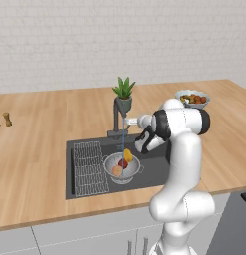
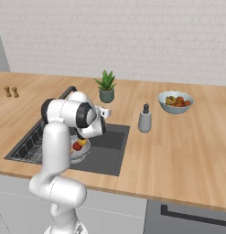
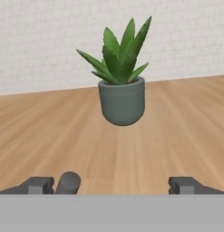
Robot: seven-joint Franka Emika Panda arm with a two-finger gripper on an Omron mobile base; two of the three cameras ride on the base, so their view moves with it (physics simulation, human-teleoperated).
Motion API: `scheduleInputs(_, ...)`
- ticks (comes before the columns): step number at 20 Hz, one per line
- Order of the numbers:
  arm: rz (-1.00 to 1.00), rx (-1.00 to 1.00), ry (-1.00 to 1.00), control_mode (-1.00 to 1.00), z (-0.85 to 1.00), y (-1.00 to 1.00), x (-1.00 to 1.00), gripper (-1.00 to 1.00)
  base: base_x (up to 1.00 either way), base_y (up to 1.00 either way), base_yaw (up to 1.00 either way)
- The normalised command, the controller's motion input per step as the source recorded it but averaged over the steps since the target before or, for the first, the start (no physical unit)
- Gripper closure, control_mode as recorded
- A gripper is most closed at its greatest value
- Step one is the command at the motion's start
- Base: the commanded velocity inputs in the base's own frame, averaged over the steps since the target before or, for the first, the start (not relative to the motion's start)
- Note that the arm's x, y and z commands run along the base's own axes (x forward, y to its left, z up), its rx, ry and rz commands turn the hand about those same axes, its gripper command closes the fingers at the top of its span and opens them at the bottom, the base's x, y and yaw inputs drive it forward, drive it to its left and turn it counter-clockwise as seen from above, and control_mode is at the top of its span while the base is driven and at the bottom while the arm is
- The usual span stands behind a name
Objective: Put the colander in the sink, put the mango, peach, apple in the colander, and turn on the sink faucet and pour water over the colander.
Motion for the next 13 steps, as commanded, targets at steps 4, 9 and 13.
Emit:
scheduleInputs(4,0.0,0.0,0.0,-1.0,0.0,-0.01,0.0,-1.0,0.0,0.0,0.0)
scheduleInputs(9,0.0,0.0,0.0,-1.0,0.0,0.0,0.0,-1.0,0.0,0.0,0.0)
scheduleInputs(13,0.0,0.0,0.0,-1.0,0.0,0.0,0.0,-1.0,0.0,0.0,0.0)
